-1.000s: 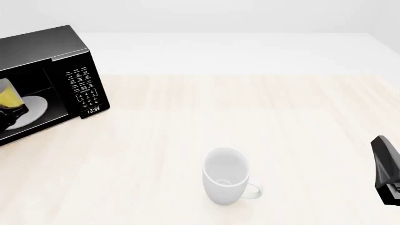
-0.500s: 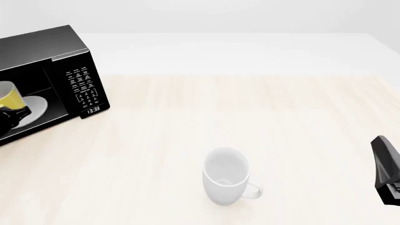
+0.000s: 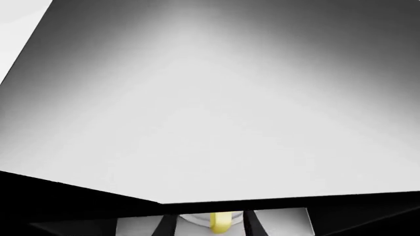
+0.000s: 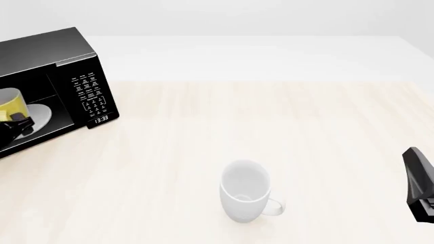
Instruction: Put the yellow and white mug in the microwave and close it.
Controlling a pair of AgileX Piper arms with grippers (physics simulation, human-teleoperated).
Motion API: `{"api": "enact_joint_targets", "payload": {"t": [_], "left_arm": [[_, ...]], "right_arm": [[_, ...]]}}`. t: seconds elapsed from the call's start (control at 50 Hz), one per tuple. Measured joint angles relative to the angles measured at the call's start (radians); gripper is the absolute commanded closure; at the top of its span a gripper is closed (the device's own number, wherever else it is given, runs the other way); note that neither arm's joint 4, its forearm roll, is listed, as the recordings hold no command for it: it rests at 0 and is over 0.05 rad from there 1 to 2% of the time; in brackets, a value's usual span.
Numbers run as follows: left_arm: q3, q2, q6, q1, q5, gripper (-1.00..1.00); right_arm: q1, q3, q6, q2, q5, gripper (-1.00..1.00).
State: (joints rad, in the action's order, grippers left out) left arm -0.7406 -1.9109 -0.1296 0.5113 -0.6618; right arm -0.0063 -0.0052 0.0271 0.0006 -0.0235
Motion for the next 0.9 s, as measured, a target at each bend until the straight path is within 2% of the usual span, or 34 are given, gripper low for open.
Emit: {"api": "enact_joint_targets", "payload": {"t": [0.9], "left_arm": [[0.061,0.043,0.008,-0.024,-0.015,-1.00]], "right_arm": [[0.000,0.000,0.000,0.000,0.000,-1.00]]}}
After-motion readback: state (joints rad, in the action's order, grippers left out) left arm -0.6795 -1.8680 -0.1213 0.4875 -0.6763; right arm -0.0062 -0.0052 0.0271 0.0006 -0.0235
